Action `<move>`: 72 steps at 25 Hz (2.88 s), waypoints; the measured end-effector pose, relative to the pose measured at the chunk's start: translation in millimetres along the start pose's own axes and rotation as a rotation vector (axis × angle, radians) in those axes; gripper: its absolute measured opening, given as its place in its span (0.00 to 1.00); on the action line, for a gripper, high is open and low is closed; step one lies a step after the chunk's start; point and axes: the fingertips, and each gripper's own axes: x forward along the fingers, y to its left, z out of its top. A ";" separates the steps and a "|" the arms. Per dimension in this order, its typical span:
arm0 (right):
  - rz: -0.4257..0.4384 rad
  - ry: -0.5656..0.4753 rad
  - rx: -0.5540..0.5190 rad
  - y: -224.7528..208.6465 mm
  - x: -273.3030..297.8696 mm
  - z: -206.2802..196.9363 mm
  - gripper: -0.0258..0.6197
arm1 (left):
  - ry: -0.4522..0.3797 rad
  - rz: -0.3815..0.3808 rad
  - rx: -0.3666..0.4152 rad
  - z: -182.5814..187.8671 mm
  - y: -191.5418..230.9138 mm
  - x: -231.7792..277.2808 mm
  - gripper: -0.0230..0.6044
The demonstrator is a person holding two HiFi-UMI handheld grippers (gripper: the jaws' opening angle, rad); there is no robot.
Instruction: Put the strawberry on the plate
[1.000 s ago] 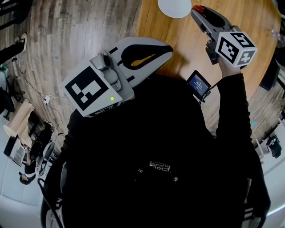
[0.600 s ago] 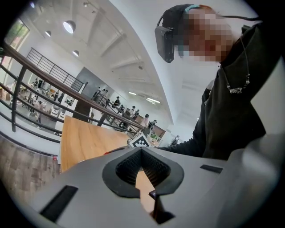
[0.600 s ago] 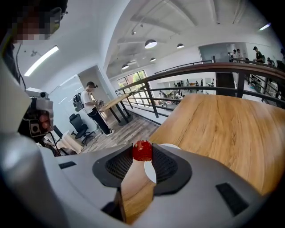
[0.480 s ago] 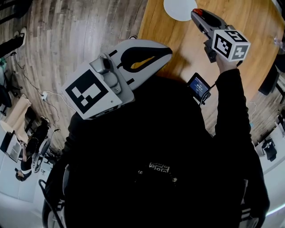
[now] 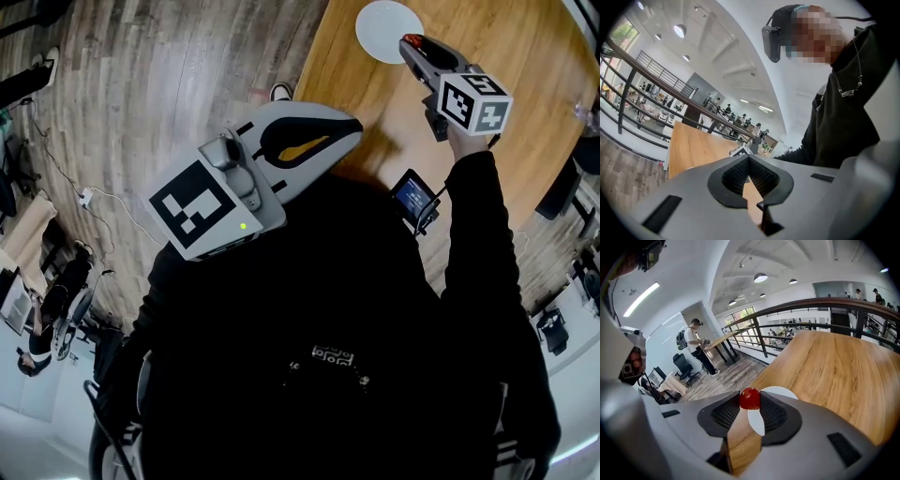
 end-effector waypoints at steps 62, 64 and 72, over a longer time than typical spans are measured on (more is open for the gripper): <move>-0.114 -0.592 -0.083 77.8 -248.6 104.3 0.07 | 0.107 -0.149 0.256 61.3 -7.5 62.6 0.03; -0.123 -0.611 -0.064 80.6 -254.7 101.6 0.07 | 0.108 -0.154 0.258 63.1 -6.2 64.6 0.03; -0.139 -0.605 -0.079 83.9 -255.7 103.0 0.07 | 0.110 -0.163 0.265 68.6 -8.9 68.3 0.03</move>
